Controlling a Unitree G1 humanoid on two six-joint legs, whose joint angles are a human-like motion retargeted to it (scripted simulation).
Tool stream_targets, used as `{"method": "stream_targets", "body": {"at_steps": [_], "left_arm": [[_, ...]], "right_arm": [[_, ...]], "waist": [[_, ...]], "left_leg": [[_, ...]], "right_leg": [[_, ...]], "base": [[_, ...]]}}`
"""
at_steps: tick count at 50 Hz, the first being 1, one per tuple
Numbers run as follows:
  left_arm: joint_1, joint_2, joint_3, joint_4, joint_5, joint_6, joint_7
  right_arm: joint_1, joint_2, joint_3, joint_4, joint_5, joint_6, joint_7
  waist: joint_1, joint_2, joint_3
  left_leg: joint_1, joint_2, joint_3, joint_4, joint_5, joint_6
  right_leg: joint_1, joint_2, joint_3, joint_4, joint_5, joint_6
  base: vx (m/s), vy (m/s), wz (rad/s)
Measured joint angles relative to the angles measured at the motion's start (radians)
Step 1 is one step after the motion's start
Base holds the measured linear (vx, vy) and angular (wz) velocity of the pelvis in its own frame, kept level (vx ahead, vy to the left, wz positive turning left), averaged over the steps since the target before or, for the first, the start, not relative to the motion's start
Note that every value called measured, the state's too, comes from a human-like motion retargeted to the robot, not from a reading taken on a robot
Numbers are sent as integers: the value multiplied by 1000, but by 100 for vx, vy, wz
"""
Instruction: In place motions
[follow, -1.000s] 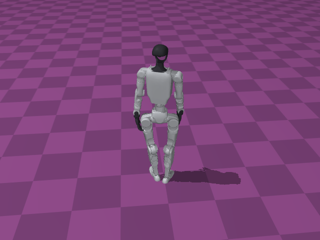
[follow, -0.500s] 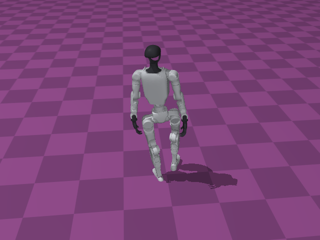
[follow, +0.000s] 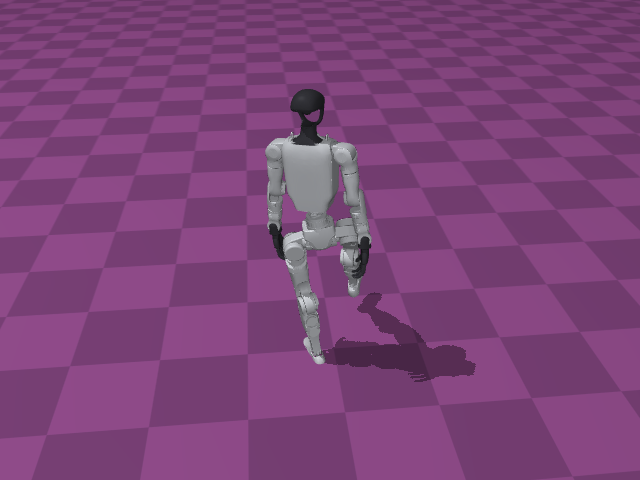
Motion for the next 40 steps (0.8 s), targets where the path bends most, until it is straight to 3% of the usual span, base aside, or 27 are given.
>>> {"method": "stream_targets", "body": {"at_steps": [5, 8, 10, 12, 14, 17, 22, 25, 30, 40], "left_arm": [[67, -20, 35, 35, 15, -4, -4], [119, -20, 65, 75, 26, 0, -6], [153, -14, 90, 107, 39, 5, 1], [187, -8, 105, 133, 45, 13, 9], [211, 9, 109, 177, 55, 25, 20], [207, 8, 124, 221, 40, 42, 63], [232, -23, 164, 179, -56, 7, 29], [201, -24, 169, 181, -37, 30, 24], [138, -20, 84, 138, -4, 25, 53], [17, -40, 6, 35, -37, 13, 9]], "right_arm": [[-12, -7, 14, 32, -27, 14, -50], [-18, -11, 21, 58, -67, 36, -80], [-21, -15, 24, 73, -81, 39, -87], [-17, -18, 18, 79, -73, 37, -81], [-15, -18, -6, 99, -52, 39, -54], [-34, -18, -58, 110, -15, 57, -18], [-93, -15, -21, 56, 34, 53, -13], [-102, 7, -11, -3, 35, 46, -28], [-85, 8, -15, -33, 87, 4, -10], [-90, 10, 15, -7, -11, 19, 12]], "waist": [[50, -15, -67], [38, -5, -109], [78, -16, -140], [111, -34, -179], [154, -68, -211], [239, -58, -256], [204, -37, -194], [144, -18, -196], [193, -37, -204], [205, -30, -191]], "left_leg": [[-19, -51, 35, -15, -1, -2], [-49, -72, 3, -22, 7, 5], [-58, -95, 35, -29, 6, 8], [-72, -133, 56, -34, 4, 9], [-65, -170, 74, -44, 2, 5], [-111, -169, 95, -50, -2, 5], [-92, -146, 108, -59, 13, -7], [-107, -137, 90, -57, 20, -13], [-103, -149, 79, -57, 27, -18], [-109, -128, 91, -57, 40, -38]], "right_leg": [[280, 21, -26, 100, 65, 79], [463, 32, -29, 136, 191, 161], [563, 72, -16, 133, 103, 169], [640, 64, -85, 18, -9, 140], [668, 43, -97, -90, 35, 107], [625, 29, -78, -121, 74, 134], [610, 62, -31, -86, 61, 96], [615, 72, -67, -106, 63, 94], [625, 62, -74, -120, 73, 88], [616, 74, -69, -118, 80, 74]], "base": [[3, -2, -45], [6, -7, 14], [6, -8, -63], [8, -10, -54], [8, -6, -60], [-13, -4, -46], [-8, -10, -13], [-13, -8, 50], [-2, -5, 13], [-7, -4, -3]]}}
